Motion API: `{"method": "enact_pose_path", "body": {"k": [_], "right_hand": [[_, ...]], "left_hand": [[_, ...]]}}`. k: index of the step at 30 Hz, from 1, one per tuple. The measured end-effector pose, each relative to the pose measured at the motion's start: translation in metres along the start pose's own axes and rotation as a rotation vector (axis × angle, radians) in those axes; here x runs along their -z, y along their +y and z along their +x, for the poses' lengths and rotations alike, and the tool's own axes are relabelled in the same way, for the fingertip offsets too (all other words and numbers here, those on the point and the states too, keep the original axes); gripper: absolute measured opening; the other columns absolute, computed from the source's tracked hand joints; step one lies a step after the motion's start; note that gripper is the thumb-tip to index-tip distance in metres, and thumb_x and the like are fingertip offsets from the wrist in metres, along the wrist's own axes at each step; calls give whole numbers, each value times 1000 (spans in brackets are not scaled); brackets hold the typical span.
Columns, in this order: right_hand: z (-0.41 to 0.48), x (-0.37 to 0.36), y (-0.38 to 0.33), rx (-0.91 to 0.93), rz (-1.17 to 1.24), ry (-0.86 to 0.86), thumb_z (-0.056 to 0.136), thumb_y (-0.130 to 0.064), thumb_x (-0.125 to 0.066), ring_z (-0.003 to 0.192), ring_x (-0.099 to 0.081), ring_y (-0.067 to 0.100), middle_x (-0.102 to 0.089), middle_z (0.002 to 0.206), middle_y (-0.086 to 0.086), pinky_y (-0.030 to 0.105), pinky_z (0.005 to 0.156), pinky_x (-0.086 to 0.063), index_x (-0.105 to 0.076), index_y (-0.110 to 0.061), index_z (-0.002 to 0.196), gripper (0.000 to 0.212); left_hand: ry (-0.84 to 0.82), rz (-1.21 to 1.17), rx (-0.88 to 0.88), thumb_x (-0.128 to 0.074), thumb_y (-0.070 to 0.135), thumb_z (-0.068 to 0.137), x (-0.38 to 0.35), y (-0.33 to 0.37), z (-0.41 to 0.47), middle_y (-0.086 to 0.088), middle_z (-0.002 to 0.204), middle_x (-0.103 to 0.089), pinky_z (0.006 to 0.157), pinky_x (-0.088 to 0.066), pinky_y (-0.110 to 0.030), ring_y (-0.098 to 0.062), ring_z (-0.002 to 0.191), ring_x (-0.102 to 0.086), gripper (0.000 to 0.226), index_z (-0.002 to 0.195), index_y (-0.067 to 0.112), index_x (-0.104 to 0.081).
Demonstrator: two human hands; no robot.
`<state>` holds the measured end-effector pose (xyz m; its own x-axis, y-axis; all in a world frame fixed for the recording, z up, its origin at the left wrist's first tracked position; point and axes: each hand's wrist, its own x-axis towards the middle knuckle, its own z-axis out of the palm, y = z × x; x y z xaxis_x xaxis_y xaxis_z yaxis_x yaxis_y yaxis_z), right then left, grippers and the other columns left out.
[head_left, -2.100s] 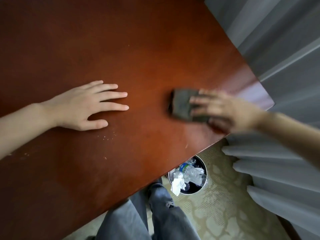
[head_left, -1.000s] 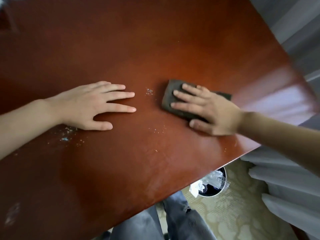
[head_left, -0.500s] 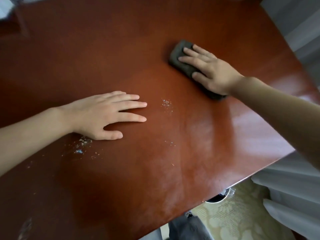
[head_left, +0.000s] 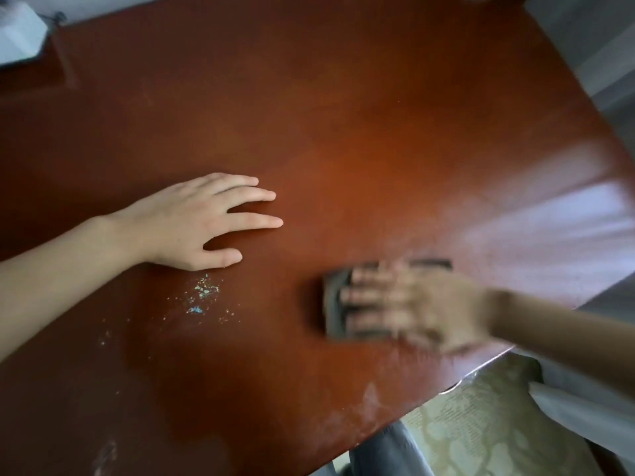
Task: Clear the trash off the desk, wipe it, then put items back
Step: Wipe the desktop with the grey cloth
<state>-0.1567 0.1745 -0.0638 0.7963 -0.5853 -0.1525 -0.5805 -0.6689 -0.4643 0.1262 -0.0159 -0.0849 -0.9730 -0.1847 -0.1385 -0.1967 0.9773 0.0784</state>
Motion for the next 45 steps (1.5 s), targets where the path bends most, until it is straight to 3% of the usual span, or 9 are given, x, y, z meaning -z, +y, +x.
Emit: {"method": "enact_pose_path", "body": {"k": [3,8,12,17,21,30,33,40,45], "right_hand": [[13,26,92,-367,-160,223,97,-38,-24,130,-38,40,-44,140,20,44,110,-28,-44,-15,134,47],[62,46,141,-787,-141,420,83,-68,-26,144,-9,30,-21,155,4,48,115,-14,-28,-31,145,72],[55,11,76,-521,-215,303,94,-58,-23,138,-24,38,-34,148,13,61,105,-28,-35,-27,142,58],[-10,-61,-46,-78,-224,43,96,-45,-28,143,-16,24,-25,152,-6,47,114,-18,-32,-38,141,46],[-19,-53,-21,35,-238,-13,97,-39,-30,143,-17,22,-23,152,-5,41,115,-18,-32,-35,141,44],[39,69,178,-1254,14,629,97,-37,-34,145,-2,25,-12,158,1,38,117,-6,-23,-31,147,52],[74,69,170,-1086,-53,541,94,-42,-32,145,-4,28,-14,157,3,43,117,-9,-23,-30,147,55],[82,26,95,13,-261,80,93,-39,-39,142,-15,27,-28,152,1,50,109,-16,-32,-29,142,50],[123,78,181,53,-199,72,96,-42,-33,143,-16,23,-27,152,0,44,113,-19,-33,-30,141,47]], "left_hand": [[-12,45,-5,-38,52,83,-2,-7,-7,-3,148,-34,111,-20,-42,-26,135,-29,62,142,33,-32],[-34,72,80,-31,58,84,-5,-12,-19,-4,153,-25,104,-31,-48,-32,138,-23,63,145,44,-17],[-29,41,76,-29,61,83,-4,-15,-18,2,154,-24,102,-31,-44,-29,139,-21,63,143,49,-15],[-14,44,73,-27,62,83,-5,-14,-18,2,154,-23,102,-34,-48,-29,140,-21,62,142,51,-11],[-25,98,32,-29,61,82,2,-15,-15,-2,151,-32,98,-40,-48,-33,134,-32,62,142,48,-18],[11,93,-11,-36,59,80,1,-21,-11,-3,145,-39,96,-41,-48,-32,127,-34,62,140,43,-31],[1,75,-34,-37,57,80,0,-24,-10,-3,144,-41,98,-39,-48,-30,128,-34,61,139,39,-35],[46,-7,49,-41,49,83,8,-69,-20,-3,143,-42,105,-32,-41,-22,128,-36,60,138,28,-36],[38,-19,128,-42,49,83,7,-110,-33,-2,149,-31,108,-25,-41,-28,134,-31,62,142,34,-30]]}}
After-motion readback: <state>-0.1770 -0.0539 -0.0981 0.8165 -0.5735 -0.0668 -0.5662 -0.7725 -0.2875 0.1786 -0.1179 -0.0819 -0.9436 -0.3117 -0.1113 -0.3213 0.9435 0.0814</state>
